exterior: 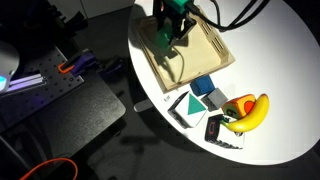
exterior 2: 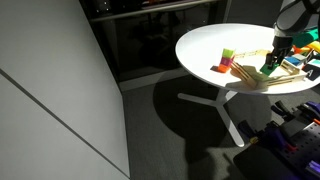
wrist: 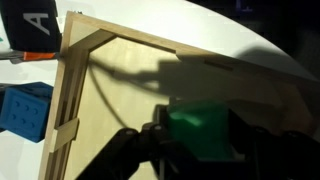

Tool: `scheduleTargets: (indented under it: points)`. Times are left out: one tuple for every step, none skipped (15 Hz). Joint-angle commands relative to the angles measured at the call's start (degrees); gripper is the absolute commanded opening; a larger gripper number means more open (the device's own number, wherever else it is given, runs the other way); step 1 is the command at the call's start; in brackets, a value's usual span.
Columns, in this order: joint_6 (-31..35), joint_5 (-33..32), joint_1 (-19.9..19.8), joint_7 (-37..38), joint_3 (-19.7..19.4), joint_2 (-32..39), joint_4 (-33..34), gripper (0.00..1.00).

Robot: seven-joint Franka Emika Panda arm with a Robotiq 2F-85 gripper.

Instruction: Remove the green block from the wooden tray and stack it on top of the light green block

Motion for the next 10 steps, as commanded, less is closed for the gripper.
scheduleTargets:
  points:
    - [-1.17,-0.97,0.19,1.28,0.63,-5.6,-1.79,0.32]
    - [-0.73,-0.7,0.17,0.95,0.95,-6.44,-1.97,0.32]
    - [0.1,-0.57,0.24,0.89,1.29,-7.22,-2.23,0.32]
    - [0.71,-0.15,0.25,0.45,1.79,-8.0,-2.44,0.32]
    - [1.52,0.17,0.29,0.3,2.2,-8.65,-2.65,0.32]
    - [1.93,0.72,0.33,-0.12,2.77,-9.22,-2.73,0.32]
    - [2.3,1.31,0.39,-0.49,3.32,-9.67,-2.73,0.32]
    - [2.62,1.76,0.52,-0.69,3.86,-10.04,-2.73,0.32]
    - [3.12,1.92,0.68,-0.54,4.27,-10.4,-2.71,0.32]
    - [3.93,2.1,0.81,-0.35,4.66,-10.74,-2.64,0.32]
